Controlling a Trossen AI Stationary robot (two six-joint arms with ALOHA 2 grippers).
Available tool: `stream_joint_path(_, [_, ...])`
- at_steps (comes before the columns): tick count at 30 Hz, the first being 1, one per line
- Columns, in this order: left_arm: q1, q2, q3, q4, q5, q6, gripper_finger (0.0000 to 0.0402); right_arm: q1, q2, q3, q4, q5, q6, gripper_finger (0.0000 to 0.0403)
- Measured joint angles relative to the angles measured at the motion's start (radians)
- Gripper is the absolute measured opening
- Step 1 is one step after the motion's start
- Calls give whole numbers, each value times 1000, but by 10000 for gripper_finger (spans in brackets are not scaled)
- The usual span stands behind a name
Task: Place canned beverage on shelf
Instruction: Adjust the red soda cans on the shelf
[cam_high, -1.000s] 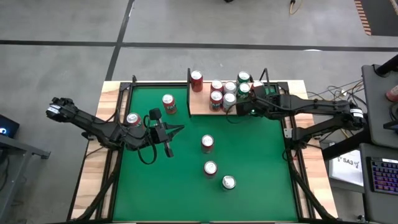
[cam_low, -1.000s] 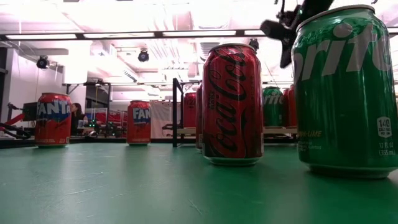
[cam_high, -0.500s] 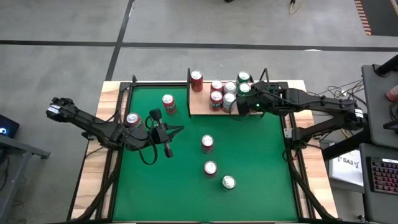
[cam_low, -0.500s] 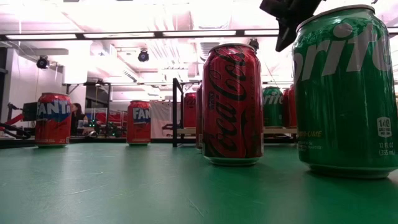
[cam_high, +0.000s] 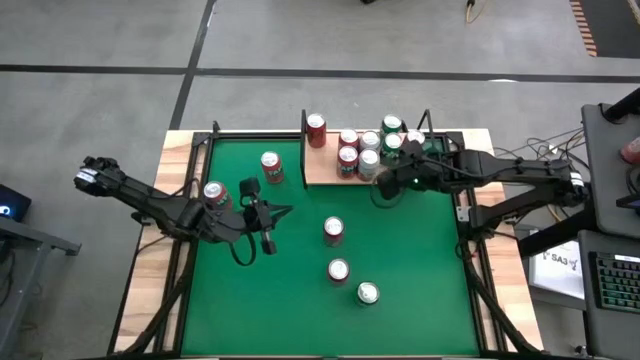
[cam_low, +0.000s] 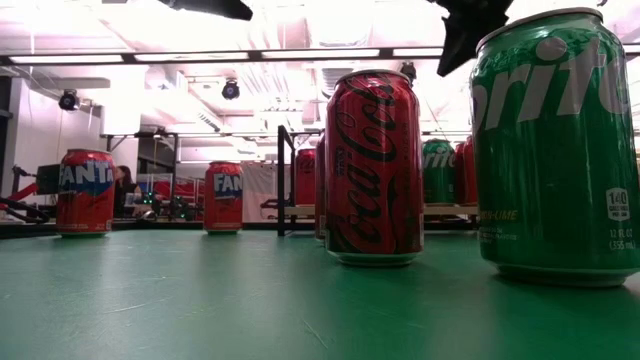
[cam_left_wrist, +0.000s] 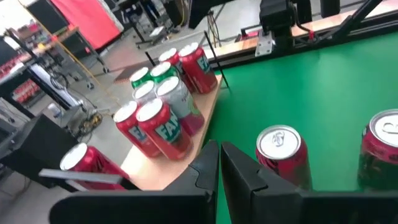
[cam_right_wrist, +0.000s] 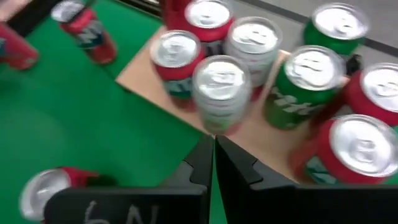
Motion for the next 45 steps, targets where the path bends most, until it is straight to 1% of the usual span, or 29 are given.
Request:
stream_joint_path(3, [-2, 0, 0, -29, 13, -33, 1, 45, 0, 0, 34, 0, -8, 9])
stream_joint_path(10, [-2, 0, -2, -36, 196, -59, 1, 128, 8, -2, 131, 3, -15, 9])
stream_joint_path(13, [-2, 0, -2, -35, 230, -66, 1, 136, 33, -3, 162, 37, -23, 9])
stream_joint_path(17, [-2, 0, -3, -32, 235, -81, 1, 127, 83, 5, 190, 97, -46, 9])
stream_joint_path(22, [-3, 0, -3, -32, 236, -85, 1, 83, 161, 50, 226, 135, -90, 9])
stream_joint_path(29, [-3, 0, -4, -40, 236, -54, 1, 2, 291, 134, 234, 121, -158, 9])
stream_joint_path(32, [-3, 0, -4, -51, 236, -3, 1, -32, 339, 167, 234, 75, -176, 9])
stream_joint_path(35, [-3, 0, -4, -76, 236, 50, 1, -58, 383, 196, 232, 52, -185, 9])
stream_joint_path(40, [-3, -8, -4, -119, 236, 146, 1, -95, 440, 231, 233, 51, -186, 9])
stream_joint_path(45, [-3, -18, -4, -162, 235, 201, 1, -127, 481, 234, 233, 50, -179, 9])
